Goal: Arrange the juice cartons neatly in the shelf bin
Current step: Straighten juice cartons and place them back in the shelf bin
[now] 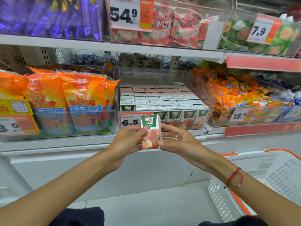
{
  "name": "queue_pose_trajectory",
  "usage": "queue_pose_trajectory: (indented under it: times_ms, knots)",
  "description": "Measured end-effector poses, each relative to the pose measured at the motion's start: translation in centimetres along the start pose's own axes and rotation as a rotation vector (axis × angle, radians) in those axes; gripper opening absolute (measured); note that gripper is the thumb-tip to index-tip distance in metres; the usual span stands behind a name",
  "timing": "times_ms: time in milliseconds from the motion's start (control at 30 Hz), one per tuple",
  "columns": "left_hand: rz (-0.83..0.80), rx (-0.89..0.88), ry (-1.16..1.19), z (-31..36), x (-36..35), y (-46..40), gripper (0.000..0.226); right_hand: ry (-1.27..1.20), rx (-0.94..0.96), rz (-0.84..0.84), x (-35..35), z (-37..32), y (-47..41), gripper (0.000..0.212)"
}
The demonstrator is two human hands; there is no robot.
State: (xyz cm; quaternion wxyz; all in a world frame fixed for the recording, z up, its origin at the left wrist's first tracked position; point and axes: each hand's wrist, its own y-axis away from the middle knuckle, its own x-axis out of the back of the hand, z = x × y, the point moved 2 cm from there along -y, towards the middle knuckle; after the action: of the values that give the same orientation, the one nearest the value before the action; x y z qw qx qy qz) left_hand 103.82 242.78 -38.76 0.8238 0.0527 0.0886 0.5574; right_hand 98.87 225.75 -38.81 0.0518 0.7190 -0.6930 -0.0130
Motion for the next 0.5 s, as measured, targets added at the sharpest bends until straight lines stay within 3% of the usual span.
queue_pose_trajectory:
  times_ms: [200, 400, 500]
  knots:
    - [-0.031, -0.028, -0.092, -0.3, -1.1, 0.3, 0.027, 0.240, 0.163, 0.184, -0.8, 0.1, 0.5, 0.053]
    - [-0.043, 0.004, -0.118, -0.6, -1.7, 0.0, 0.039, 0.093, 0.152, 0.211, 0.1, -0.2, 0.9, 0.017]
    - [-0.089, -0.019, -0.125, -0.3, -2.2, 0.1, 0.034, 0.048, 0.078, 0.205, 0.9, -0.3, 0.8, 0.018]
